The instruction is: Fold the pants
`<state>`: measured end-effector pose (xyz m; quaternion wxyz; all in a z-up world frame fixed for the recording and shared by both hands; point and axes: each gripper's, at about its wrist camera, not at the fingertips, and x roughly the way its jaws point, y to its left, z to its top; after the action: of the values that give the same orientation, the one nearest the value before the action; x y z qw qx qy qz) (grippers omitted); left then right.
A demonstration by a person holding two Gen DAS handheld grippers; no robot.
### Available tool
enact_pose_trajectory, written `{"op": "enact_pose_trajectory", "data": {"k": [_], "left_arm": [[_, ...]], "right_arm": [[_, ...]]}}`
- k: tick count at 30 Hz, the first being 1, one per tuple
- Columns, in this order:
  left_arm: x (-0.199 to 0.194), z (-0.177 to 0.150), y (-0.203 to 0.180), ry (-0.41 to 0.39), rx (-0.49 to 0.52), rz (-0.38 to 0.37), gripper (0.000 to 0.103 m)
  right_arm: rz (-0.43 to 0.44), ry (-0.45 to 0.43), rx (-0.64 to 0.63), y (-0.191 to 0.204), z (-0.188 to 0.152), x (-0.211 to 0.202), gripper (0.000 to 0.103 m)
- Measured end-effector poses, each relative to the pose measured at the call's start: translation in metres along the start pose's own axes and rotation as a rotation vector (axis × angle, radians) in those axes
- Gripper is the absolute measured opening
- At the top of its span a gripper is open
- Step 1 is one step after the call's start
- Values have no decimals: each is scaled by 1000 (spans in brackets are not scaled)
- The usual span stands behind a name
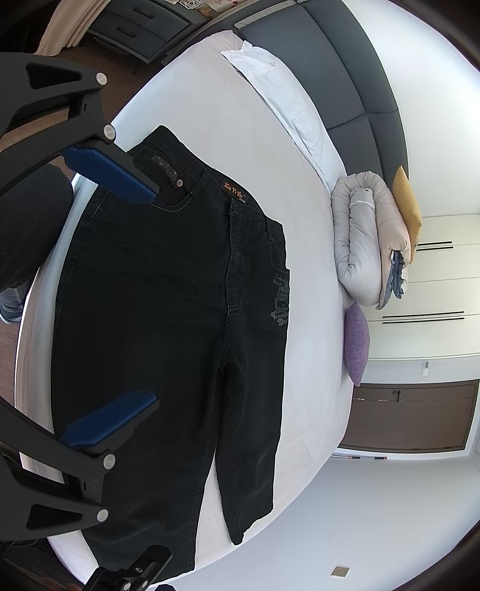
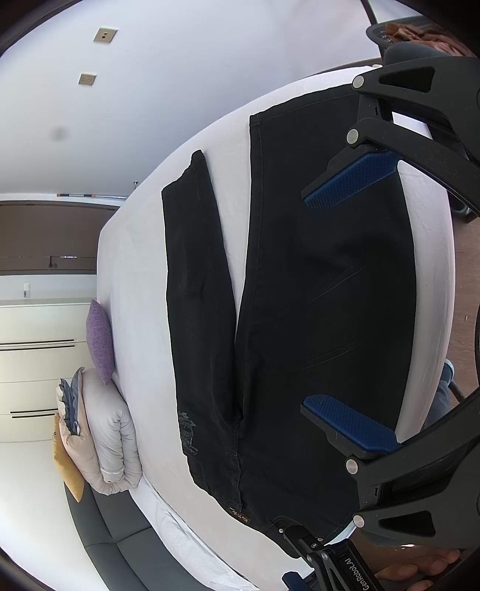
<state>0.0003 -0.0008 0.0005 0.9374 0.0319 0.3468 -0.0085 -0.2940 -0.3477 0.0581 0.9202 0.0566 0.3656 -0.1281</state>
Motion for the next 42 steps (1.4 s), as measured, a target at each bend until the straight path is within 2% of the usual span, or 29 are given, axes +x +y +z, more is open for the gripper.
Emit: {"op": "enact_pose_trajectory", "data": {"k": [42], "left_arm": [[1,-6,-1,10,-4,4,103]], "right_arm": [[1,8,-4,-4,-14,6,103]]}}
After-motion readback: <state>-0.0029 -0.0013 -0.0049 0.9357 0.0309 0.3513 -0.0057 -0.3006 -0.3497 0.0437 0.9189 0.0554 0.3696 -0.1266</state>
